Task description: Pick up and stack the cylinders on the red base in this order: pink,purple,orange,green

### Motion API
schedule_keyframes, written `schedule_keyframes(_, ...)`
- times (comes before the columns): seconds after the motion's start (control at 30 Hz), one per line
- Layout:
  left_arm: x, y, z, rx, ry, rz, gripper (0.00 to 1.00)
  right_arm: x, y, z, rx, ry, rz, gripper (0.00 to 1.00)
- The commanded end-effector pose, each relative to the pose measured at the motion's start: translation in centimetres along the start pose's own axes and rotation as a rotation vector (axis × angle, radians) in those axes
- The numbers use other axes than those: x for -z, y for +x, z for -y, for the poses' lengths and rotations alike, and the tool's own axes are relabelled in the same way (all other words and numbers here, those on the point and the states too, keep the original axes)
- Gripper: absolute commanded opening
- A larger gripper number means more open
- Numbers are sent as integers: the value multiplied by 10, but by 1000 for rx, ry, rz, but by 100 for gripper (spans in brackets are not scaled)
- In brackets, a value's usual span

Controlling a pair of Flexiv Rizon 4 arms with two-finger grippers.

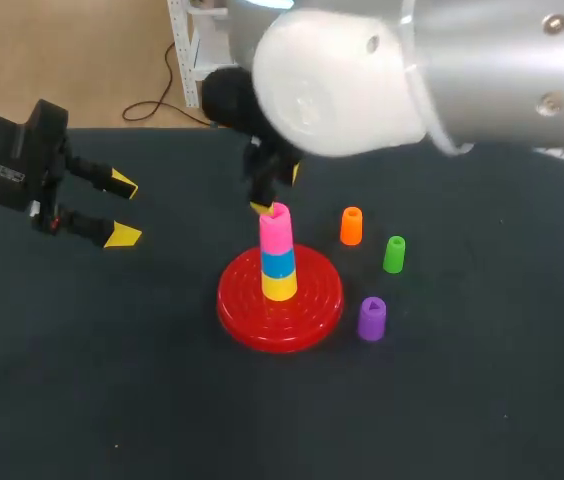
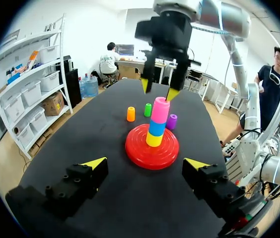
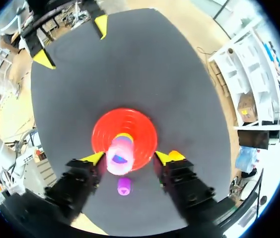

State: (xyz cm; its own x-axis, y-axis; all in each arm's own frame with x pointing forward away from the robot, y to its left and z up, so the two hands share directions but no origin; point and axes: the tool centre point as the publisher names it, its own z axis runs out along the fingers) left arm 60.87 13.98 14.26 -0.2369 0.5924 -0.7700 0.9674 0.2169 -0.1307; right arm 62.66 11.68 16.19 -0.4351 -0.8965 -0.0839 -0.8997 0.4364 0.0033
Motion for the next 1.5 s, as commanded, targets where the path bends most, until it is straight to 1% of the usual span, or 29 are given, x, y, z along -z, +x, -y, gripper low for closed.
schedule_keyframes(0.03, 0, 1, 0, -2, -1, 3, 100, 16, 13, 7, -24, 18, 63, 100)
schedule_keyframes(0.13, 0, 1, 0, -2, -1, 3, 100, 19, 16, 15, -41, 32, 72, 100)
schedule_keyframes(0.23, 0, 1, 0, -2, -1, 3, 100, 17, 25, 22, -51, 38, 71, 100)
schedule_keyframes(0.43, 0, 1, 0, -2, -1, 3, 100, 0, 56, 30, -56, 46, 27, 100)
schedule_keyframes(0.5, 0, 1, 0, -2, -1, 3, 100, -6, 65, 33, -86, 29, 14, 100)
schedule_keyframes(0.53, 0, 1, 0, -2, -1, 3, 100, -9, 68, 34, -89, 43, 1, 100)
schedule_keyframes(0.57, 0, 1, 0, -2, -1, 3, 100, -12, 69, 36, -96, 49, -6, 100)
schedule_keyframes(1.13, 0, 1, 0, -2, -1, 3, 100, -12, 69, 36, -96, 49, -6, 100)
schedule_keyframes(1.27, 0, 1, 0, -2, -1, 3, 100, -8, 78, 19, -12, 33, 48, 100)
schedule_keyframes(1.5, 0, 1, 0, -2, -1, 3, 100, -22, 106, 4, 7, 21, 33, 100)
